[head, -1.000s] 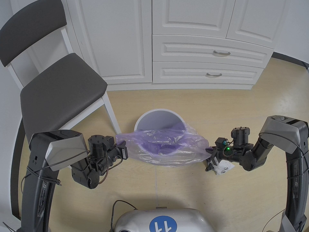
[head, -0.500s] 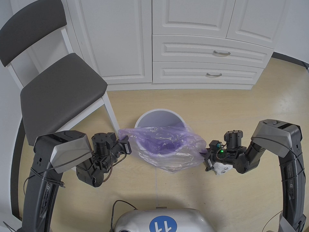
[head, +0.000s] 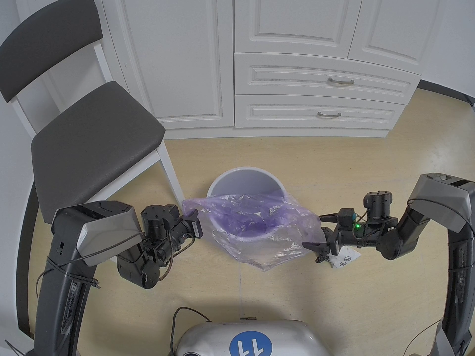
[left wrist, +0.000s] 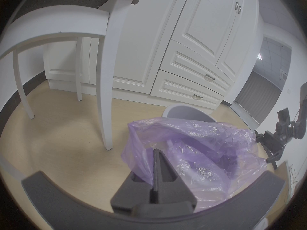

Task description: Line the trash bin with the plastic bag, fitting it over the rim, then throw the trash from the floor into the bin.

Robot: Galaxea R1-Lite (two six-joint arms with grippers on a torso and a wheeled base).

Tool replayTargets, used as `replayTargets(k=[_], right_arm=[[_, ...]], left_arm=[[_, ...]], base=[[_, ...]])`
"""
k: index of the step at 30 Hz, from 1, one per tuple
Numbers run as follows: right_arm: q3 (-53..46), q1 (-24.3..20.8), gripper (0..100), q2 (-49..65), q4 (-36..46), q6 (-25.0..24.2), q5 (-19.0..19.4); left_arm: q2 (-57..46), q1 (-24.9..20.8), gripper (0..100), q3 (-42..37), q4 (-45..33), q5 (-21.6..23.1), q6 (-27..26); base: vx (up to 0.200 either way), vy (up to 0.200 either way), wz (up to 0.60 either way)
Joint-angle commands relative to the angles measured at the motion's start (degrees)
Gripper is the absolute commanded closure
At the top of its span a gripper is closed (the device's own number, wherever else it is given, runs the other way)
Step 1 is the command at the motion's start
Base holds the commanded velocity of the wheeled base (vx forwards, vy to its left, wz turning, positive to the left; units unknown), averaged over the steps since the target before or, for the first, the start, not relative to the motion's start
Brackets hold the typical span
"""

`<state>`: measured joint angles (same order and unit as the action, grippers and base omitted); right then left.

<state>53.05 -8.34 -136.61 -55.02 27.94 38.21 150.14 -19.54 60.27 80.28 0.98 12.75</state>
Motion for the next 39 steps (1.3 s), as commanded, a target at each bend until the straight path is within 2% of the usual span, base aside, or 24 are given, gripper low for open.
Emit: replayTargets(k=[1, 5, 8, 9, 14, 16, 18, 19, 24, 25, 31, 33, 35, 36, 39], right_arm=[[-1.7, 2.4, 0, 3.0, -0.1, -1.0, 5.8], [-1.9, 2.4, 0, 4.1, -0.6, -3.9, 8.9], [-1.3, 2.0, 0, 4.7, -0.6, -5.0, 8.2], [-0.9, 1.6, 0, 4.7, -0.6, -5.6, 7.0], [-1.1, -5.3, 0, 5.7, -3.3, -7.8, -11.5], [-2.5, -7.7, 0, 5.4, -8.0, -8.3, -15.6], [-4.5, -9.2, 0, 5.3, -12.7, -8.3, -17.1], [-6.6, -9.9, 0, 5.0, -17.6, -8.4, -17.8], [-12.2, -10.0, 0, 7.4, -23.6, -7.1, -19.7], [-12.4, -10.1, 0, 8.4, -23.8, -7.0, -20.0], [-10.3, -14.8, 0, 10.0, -21.1, -6.9, -20.6], [-7.3, -16.7, 0, 10.6, -11.7, -2.0, -20.6], [-5.2, -16.9, 0, 11.5, -6.4, 1.2, -21.0], [-1.7, -17.1, 0, 12.9, 1.6, 4.8, -22.6], [5.8, -18.2, 0, 13.3, 14.1, 8.0, -27.2]], left_arm=[[0.7, 0.4, 100, 0.5, -0.1, 0.0, 0.0], [1.3, 0.6, 100, 0.6, -0.1, 0.1, 0.0], [1.4, 0.6, 100, 0.7, 0.0, 0.1, 0.0], [1.4, 0.6, 100, 0.6, 0.0, 0.0, 0.0], [1.0, 0.6, 100, 0.1, 0.1, 0.0, -0.1], [0.8, 0.4, 100, -0.2, 0.1, 0.0, -0.1], [0.7, 0.3, 100, -0.4, 0.1, 0.0, -0.1], [0.7, 0.3, 100, -0.9, 0.1, 0.0, -0.4], [0.7, 0.2, 100, -1.9, -0.1, 0.3, -0.9], [0.6, 0.2, 0, -2.0, -0.1, 0.4, -0.9], [-0.3, 0.2, 0, -4.3, 0.2, 0.8, -1.1], [-0.6, 0.2, 0, -5.6, 1.8, 3.2, -1.3], [-0.6, 0.2, 0, -6.2, 2.3, 4.1, -1.7], [-0.5, 0.4, 0, -6.8, 2.3, 4.5, -2.6], [-0.4, 0.6, 0, -6.9, 2.3, 4.5, -3.9]], base=[[0.000, 0.000, 0.00], [0.000, 0.000, 0.00], [0.000, 0.000, 0.00], [0.000, 0.000, 0.00], [0.000, 0.000, 0.00], [0.000, 0.000, 0.00], [0.000, 0.000, 0.00], [0.000, 0.000, 0.00], [0.000, 0.000, 0.00], [0.000, 0.000, 0.00], [0.000, 0.000, 0.00], [0.000, 0.000, 0.00], [0.000, 0.000, 0.00], [0.000, 0.000, 0.00], [0.000, 0.000, 0.00]])
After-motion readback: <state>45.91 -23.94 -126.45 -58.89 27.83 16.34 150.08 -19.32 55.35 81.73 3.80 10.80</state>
